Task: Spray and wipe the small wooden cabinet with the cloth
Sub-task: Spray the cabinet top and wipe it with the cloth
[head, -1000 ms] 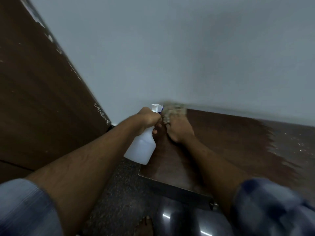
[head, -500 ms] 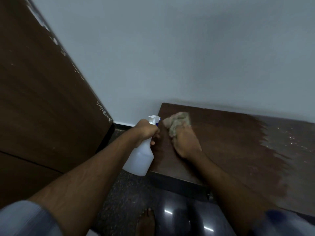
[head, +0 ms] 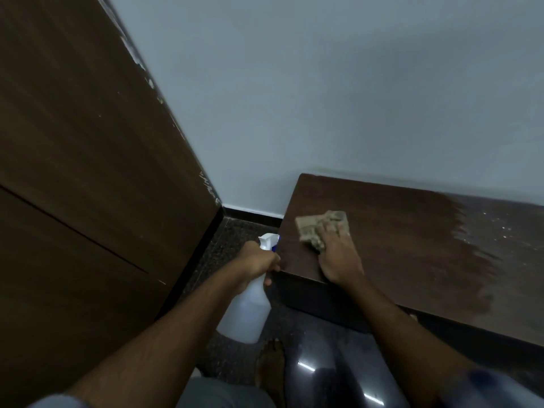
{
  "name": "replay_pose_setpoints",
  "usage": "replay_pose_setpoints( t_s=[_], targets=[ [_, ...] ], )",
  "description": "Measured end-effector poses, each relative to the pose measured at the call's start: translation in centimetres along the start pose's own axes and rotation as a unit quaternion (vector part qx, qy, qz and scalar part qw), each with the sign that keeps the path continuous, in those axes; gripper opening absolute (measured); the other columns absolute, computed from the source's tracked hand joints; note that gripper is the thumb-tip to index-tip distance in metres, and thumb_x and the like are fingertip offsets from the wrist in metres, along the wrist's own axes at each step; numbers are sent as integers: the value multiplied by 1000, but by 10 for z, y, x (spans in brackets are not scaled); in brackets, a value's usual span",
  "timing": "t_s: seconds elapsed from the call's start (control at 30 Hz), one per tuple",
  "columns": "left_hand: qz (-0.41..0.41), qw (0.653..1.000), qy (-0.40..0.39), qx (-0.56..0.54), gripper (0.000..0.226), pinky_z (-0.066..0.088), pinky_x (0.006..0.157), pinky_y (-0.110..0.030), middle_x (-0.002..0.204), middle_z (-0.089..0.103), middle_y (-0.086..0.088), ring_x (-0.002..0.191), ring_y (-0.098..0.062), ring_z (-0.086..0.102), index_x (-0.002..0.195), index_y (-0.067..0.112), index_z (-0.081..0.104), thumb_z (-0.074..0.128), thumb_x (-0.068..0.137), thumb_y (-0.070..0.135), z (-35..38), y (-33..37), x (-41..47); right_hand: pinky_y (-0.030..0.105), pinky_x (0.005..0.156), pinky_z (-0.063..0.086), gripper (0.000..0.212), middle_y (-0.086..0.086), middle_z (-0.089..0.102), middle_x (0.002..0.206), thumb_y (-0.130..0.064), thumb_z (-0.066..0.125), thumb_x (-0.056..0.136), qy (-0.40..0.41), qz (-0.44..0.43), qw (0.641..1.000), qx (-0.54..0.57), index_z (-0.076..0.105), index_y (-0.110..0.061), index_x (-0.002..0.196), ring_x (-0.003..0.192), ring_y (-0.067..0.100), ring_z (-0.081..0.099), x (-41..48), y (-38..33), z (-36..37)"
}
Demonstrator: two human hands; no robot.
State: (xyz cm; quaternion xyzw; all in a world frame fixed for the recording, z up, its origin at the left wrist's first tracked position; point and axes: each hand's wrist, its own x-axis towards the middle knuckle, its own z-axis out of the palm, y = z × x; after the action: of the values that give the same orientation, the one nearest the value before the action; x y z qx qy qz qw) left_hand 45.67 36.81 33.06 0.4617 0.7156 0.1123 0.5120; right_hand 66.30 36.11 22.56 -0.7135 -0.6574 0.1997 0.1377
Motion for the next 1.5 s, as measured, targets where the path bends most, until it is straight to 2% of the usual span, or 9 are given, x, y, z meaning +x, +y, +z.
replay_pose_setpoints(
  t_s=[0.07, 0.2, 0.33, 0.5, 0.63, 1.0, 1.2, 1.37, 1.5],
  targets=[
    [17, 999, 21, -22, 19, 47, 47, -26, 87, 77, -16, 42, -21, 56, 100, 0, 73, 61, 86, 4, 5, 3, -2, 43, 127, 3, 66, 7, 14, 168, -24, 43, 99, 33, 25, 998, -52, 23, -16, 160, 155, 28, 9, 2, -28, 3],
    [54, 997, 48, -40, 23, 48, 52, -30, 82, 74, -23, 44, -26, 58, 97, -3, 73, 62, 78, 3, 24, 28, -3, 37, 127, -1, 66, 3, 17, 168, -20, 43, 98, -62, -210, 974, -49, 24, -25, 160, 155, 23, 10, -23, -28, 5],
    [72, 996, -46, -26, 20, 49, 48, -27, 97, 77, -19, 42, -23, 56, 103, -2, 71, 61, 88, 5, 49, 65, -5, 39, 126, 11, 69, 9, 23, 166, -16, 46, 92, 95, 158, 983, -16, 28, -17, 159, 152, 32, 20, -43, 60, -34],
    [96, 991, -96, -5, 23, 52, 53, -30, 102, 78, -20, 43, -23, 57, 102, -2, 72, 62, 82, 5, 110, 93, -10, 35, 127, 10, 74, -4, 14, 168, -10, 44, 89, -22, -79, 996, -44, 29, -26, 159, 156, 23, 8, -88, 111, -47],
    [99, 986, -131, 7, 31, 57, 63, -38, 106, 76, -19, 47, -25, 62, 104, 0, 71, 64, 77, 12, 146, 108, -7, 44, 125, 20, 66, 10, 23, 166, -12, 48, 92, 114, 256, 960, 10, 33, -13, 156, 151, 36, 21, -96, 166, -82],
    [98, 975, -198, 19, 28, 46, 54, -28, 83, 71, -19, 45, -24, 50, 99, -7, 69, 48, 81, -5, 246, 204, -2, 36, 124, 19, 77, 6, 17, 168, -36, 52, 92, 97, 69, 990, -70, 23, -12, 160, 155, 27, 16, -151, 189, -66],
    [108, 972, -203, 52, 34, 48, 55, -30, 106, 74, -23, 51, -24, 52, 117, -13, 66, 52, 88, -3, 267, 222, -4, 46, 121, 27, 64, 17, 32, 160, -18, 49, 94, 226, 394, 890, 45, 32, -9, 154, 148, 34, 27, -102, 208, -102],
    [104, 971, -205, 61, 35, 48, 55, -31, 97, 74, -22, 49, -25, 52, 118, -13, 66, 52, 86, -5, 270, 221, 10, 49, 127, 3, 68, 8, 13, 168, -27, 42, 97, 99, 131, 982, -90, 20, -20, 161, 155, 34, 4, -53, 236, -113],
    [119, 971, -192, 75, 29, 54, 64, -37, 108, 76, -19, 53, -26, 57, 113, -7, 68, 57, 88, 0, 273, 219, 18, 52, 125, 7, 67, 17, 17, 166, -35, 39, 100, 143, 388, 909, -51, 22, -8, 159, 153, 39, 11, -10, 261, -147]
  ],
)
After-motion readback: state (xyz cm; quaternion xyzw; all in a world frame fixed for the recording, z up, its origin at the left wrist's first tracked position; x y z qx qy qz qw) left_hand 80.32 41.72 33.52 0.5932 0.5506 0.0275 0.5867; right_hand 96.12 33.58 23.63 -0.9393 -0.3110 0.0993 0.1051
